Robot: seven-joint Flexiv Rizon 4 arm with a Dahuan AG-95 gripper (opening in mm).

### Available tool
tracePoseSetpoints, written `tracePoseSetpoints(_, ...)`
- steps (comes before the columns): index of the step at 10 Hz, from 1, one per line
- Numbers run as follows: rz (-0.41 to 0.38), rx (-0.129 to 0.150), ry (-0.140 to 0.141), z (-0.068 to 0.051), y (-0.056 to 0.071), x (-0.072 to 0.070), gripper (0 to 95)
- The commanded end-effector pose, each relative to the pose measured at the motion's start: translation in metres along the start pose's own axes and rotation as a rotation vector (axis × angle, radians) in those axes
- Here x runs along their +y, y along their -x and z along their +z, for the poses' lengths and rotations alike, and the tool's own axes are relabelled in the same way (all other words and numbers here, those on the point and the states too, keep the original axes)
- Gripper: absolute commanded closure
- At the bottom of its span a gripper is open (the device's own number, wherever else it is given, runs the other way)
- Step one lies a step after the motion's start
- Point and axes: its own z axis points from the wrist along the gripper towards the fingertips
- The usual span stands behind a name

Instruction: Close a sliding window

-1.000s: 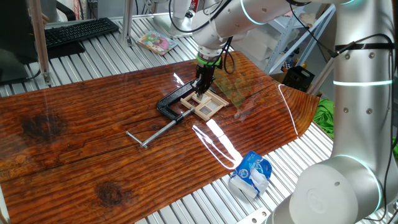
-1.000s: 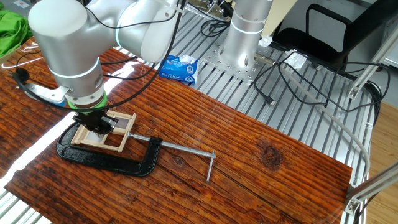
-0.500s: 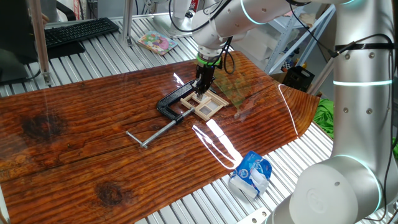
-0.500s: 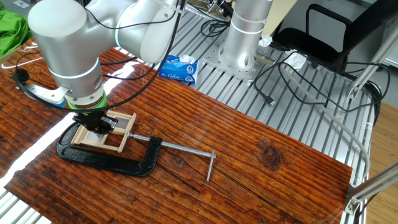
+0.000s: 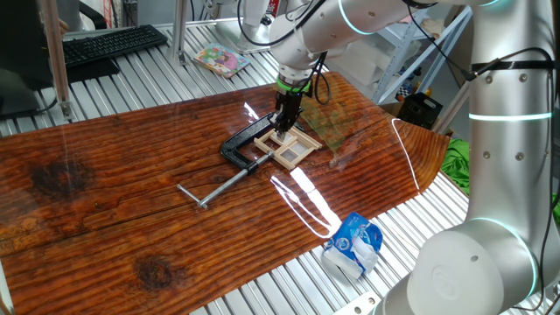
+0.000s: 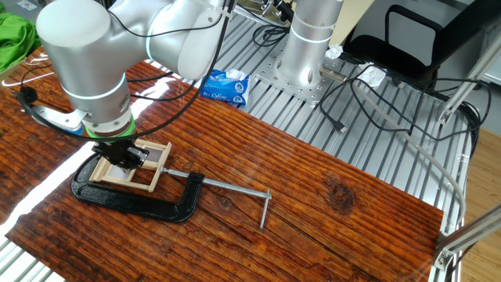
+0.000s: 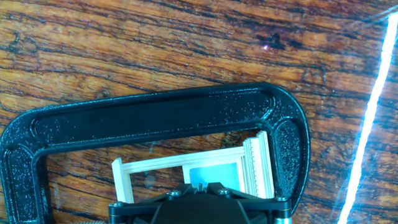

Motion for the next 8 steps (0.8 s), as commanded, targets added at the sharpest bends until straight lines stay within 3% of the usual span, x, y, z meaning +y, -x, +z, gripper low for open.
tracePoseSetpoints(1,0.002,0.002,0.001,0.001,0.0002,0.0018,95.0)
tracePoseSetpoints(8,0.013,0.003,0.0,0.0016,0.0001,0.011,95.0)
